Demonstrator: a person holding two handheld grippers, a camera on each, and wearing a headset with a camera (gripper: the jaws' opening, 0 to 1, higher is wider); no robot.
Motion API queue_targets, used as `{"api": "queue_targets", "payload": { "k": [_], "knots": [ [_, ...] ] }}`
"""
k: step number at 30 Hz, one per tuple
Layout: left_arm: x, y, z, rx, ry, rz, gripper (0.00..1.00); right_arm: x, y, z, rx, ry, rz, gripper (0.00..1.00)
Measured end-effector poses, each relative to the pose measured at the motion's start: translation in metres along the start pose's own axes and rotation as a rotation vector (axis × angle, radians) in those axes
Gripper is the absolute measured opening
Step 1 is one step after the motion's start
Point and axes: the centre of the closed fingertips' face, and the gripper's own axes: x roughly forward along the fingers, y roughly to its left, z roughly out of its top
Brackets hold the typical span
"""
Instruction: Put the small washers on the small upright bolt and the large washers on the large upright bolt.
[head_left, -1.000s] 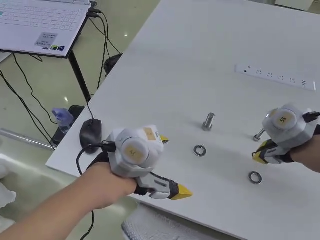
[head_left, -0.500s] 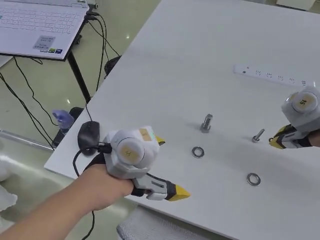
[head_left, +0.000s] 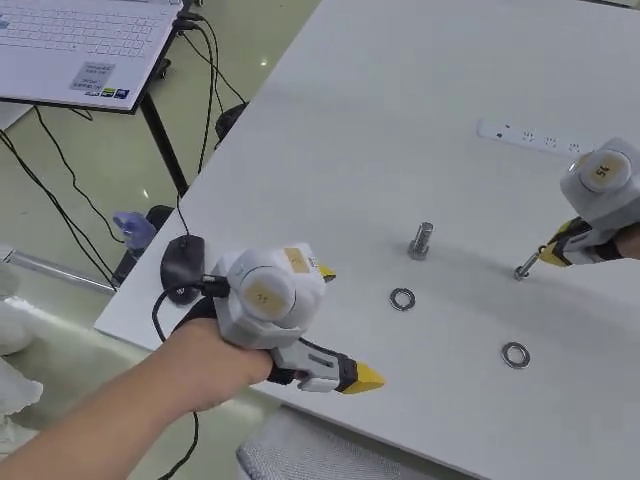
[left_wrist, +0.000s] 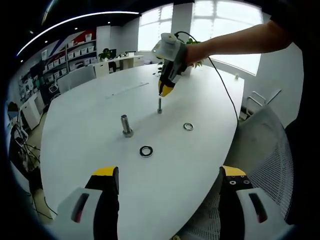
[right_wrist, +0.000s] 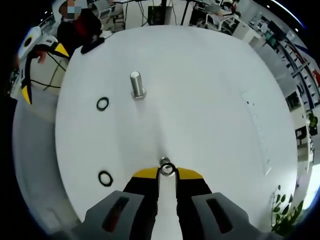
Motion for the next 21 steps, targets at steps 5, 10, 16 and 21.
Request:
{"api": "queue_targets", "payload": {
  "k": [5, 10, 16, 21],
  "knots": [
    [-0.001, 0.001, -0.002, -0.006, 0.003, -0.001, 0.82, 0.005, 0.0, -0.001, 0.0, 0.012, 0.005, 0.12],
    [-0.001, 0.003, -0.006, -0.013, 0.011, -0.003, 0.81, 0.008, 0.0, -0.001, -0.002, 0.018, 0.006, 0.12],
    [-0.002, 0.004, -0.006, -0.018, 0.008, -0.003, 0.81, 0.011, 0.001, -0.002, -0.003, 0.028, 0.009, 0.12],
    [-0.002, 0.005, -0.007, -0.02, 0.011, -0.004, 0.81, 0.015, 0.001, -0.002, -0.001, 0.03, 0.01, 0.12]
  ]
}}
